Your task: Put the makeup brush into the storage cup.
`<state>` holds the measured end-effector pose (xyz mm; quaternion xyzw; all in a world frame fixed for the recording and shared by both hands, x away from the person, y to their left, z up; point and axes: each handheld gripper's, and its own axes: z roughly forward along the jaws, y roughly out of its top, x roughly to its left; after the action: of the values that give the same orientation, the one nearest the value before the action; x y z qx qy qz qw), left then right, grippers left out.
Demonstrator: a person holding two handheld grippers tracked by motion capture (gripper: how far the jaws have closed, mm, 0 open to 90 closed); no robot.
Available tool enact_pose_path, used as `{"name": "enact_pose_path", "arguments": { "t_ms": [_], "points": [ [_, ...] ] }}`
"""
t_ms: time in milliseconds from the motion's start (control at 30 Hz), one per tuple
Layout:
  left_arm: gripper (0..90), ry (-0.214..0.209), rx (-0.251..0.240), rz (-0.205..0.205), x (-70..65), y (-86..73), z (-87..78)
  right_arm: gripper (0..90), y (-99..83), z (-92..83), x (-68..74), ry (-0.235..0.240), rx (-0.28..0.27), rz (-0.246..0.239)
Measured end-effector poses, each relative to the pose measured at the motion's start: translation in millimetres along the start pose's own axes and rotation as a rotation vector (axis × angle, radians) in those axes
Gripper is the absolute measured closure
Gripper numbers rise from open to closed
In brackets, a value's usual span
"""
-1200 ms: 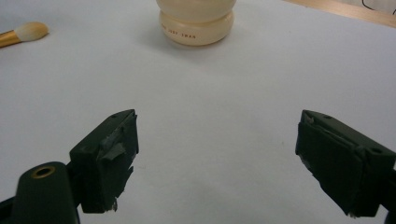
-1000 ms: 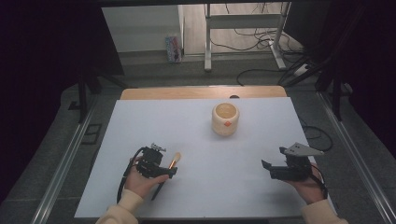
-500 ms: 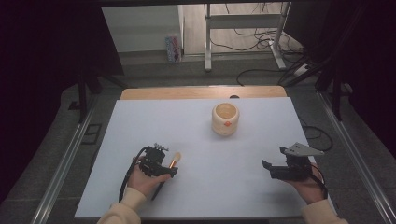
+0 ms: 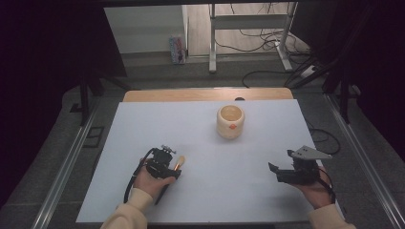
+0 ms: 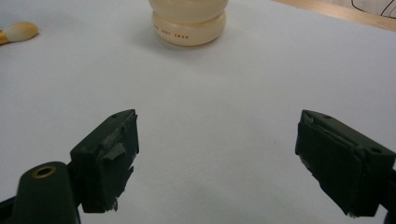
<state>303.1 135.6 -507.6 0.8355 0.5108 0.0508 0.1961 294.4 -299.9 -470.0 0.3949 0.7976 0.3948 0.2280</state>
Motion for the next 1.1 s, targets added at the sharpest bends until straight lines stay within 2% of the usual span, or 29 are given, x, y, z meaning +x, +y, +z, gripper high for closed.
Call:
{"name": "enact_pose_path", "arguments": {
  "t_ms": [233, 633, 1100],
  "points": [
    [52.9, -0.003, 0.015, 0.022, -2.7, 6.2, 5.0, 13.8, 0.0, 0.1, 0.1, -0.004, 0.002, -0.003],
    [65.0, -0.009, 0.028, 0.018, -0.3, 10.4, 8.6, 13.9, 0.0, -0.5, -0.9, -0.013, 0.001, 0.006],
    [76.9, 0.024, 0.029, 0.048, -4.8, 11.7, 9.5, 14.1, 0.5, -0.9, -0.6, -0.020, -0.002, 0.006]
  ]
}}
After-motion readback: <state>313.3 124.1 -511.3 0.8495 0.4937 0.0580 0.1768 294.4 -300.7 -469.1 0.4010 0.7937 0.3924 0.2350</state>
